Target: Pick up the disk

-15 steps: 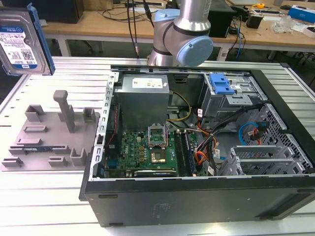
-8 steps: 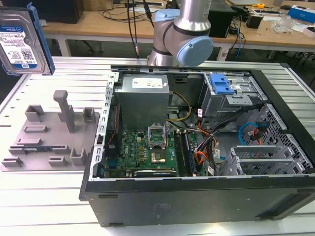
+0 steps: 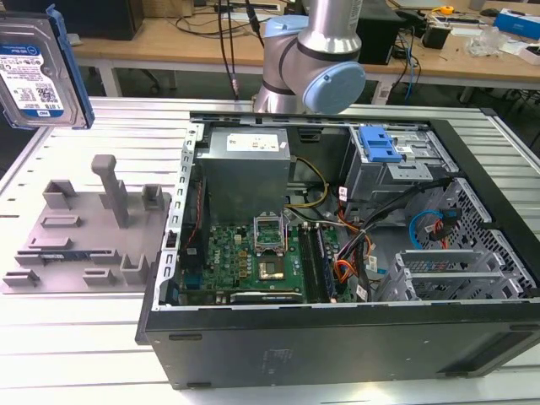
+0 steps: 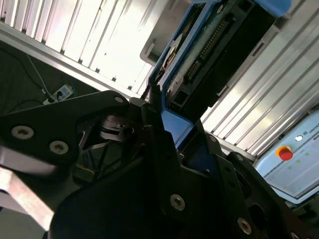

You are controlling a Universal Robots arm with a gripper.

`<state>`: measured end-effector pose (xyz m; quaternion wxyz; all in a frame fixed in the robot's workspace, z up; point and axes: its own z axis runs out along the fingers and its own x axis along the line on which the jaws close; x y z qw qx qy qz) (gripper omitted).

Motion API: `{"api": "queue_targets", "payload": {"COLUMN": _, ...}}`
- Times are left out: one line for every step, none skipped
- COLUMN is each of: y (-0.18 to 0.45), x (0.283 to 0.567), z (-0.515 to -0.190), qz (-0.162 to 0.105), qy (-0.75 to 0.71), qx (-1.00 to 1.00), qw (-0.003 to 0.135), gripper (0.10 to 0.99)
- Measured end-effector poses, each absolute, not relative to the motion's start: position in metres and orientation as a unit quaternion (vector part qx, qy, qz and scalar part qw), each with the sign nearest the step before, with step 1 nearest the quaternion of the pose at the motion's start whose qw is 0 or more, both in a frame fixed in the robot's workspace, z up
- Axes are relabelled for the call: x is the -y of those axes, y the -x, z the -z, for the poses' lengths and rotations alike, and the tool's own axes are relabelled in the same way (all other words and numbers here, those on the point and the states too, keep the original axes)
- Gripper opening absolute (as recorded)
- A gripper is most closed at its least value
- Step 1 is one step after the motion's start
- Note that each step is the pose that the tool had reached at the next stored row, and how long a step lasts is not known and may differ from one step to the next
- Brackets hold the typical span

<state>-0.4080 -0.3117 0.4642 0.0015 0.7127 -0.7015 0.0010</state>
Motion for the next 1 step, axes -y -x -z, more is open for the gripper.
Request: {"api": "queue_targets", "payload": {"y": 0.4080, "x": 0.3117, "z": -0.4642, "qz": -0.001, "qy": -0.713, "qx": 0.701, "qw": 0.001, "gripper": 0.369}}
